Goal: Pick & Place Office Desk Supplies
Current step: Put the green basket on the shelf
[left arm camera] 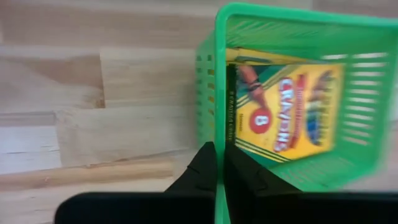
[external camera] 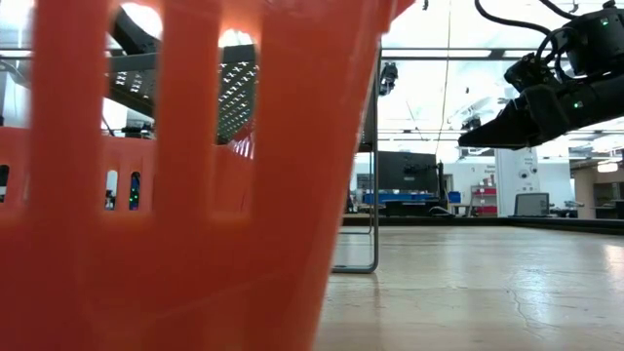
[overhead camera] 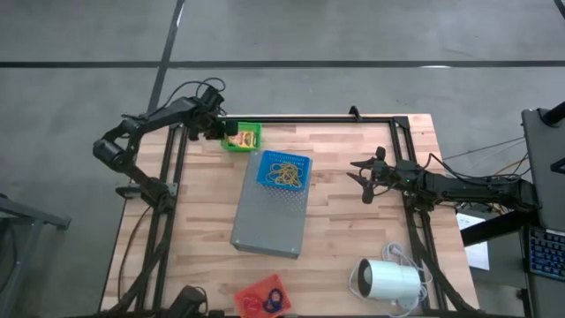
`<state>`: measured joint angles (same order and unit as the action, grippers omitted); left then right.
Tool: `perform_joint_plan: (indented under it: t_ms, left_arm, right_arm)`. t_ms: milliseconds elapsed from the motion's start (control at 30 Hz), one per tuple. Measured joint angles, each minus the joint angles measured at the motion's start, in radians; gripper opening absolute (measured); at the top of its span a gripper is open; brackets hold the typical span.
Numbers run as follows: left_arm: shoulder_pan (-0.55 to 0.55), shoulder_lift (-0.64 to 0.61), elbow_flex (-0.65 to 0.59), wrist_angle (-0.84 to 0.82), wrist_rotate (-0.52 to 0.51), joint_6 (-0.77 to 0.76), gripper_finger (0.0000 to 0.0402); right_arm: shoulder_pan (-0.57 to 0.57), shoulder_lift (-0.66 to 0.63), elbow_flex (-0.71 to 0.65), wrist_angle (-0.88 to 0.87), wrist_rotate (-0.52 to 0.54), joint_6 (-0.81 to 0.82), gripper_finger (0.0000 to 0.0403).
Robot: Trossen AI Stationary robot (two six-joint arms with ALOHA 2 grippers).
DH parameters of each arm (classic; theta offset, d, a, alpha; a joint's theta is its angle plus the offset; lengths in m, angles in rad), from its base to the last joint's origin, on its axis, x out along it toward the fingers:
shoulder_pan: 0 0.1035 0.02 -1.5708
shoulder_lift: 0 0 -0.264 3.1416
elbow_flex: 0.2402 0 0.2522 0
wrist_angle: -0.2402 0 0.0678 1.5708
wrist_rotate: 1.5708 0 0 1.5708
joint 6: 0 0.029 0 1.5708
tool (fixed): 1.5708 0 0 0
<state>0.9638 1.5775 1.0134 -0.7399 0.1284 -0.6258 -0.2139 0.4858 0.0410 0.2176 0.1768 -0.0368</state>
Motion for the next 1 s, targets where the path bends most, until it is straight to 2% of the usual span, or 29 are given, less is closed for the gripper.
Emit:
perform_joint_plan:
  t_ms: [267,500,633,833,1000]
  left_arm:
    - [-0.003,-0.252,0.002,-0.007,0.026,0.000,0.0010]
    - [-0.014,-0.526,0.003,-0.047,0.137,0.007,0.0011]
    - [-0.017,-0.652,0.004,-0.097,0.196,-0.038,0.0011]
    - [-0.025,-0.767,0.003,-0.232,0.280,-0.109,0.0011]
    - [-0.039,-0.819,0.003,-0.343,0.295,-0.130,0.0012]
  right_arm:
    - [0.000,0.000,0.000,0.000,0.000,0.000,0.0178]
    - [0.000,0.000,0.000,0.000,0.000,0.000,0.0178]
    - [0.000,0.000,0.000,0.000,0.000,0.000,0.0178]
    - [0.000,0.000,0.000,0.000,0.000,0.000,0.0178]
    - [0.000,0.000,0.000,0.000,0.000,0.000,0.0178]
